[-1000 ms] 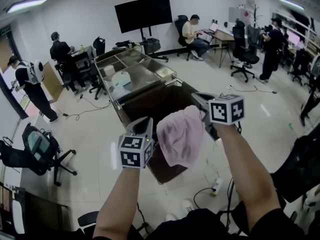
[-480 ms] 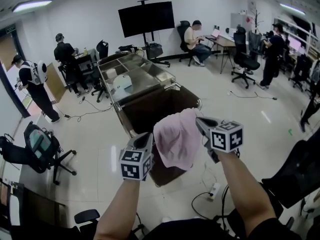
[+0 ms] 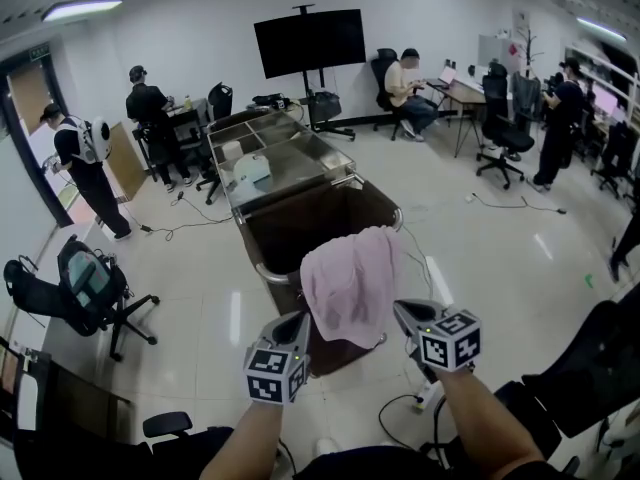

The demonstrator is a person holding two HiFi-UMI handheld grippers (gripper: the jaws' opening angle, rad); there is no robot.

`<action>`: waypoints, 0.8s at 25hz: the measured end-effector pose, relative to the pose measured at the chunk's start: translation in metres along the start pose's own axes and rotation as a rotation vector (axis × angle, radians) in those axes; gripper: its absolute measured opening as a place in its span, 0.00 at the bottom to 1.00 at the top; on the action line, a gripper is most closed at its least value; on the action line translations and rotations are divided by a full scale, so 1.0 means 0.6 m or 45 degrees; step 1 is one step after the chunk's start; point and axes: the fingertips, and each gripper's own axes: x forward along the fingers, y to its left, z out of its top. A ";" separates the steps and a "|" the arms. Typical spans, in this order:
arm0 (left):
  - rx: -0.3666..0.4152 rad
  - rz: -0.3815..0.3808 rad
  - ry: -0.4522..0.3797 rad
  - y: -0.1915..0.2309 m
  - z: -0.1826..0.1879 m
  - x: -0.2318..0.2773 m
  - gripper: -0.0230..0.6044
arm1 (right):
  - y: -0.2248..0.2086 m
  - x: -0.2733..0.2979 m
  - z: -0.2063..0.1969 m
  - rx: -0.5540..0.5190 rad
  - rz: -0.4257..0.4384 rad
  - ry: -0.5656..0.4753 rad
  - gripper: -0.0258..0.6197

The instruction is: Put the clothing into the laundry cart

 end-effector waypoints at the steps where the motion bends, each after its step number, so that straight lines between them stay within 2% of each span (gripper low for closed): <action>1: -0.013 0.002 0.016 -0.005 -0.016 -0.004 0.04 | 0.001 -0.005 -0.016 0.005 0.006 0.014 0.04; 8: -0.034 0.000 0.092 -0.034 -0.089 -0.022 0.04 | -0.002 -0.024 -0.108 0.107 0.029 0.090 0.04; 20: -0.001 -0.006 0.115 -0.049 -0.085 -0.008 0.04 | 0.006 -0.024 -0.101 0.090 0.037 0.056 0.04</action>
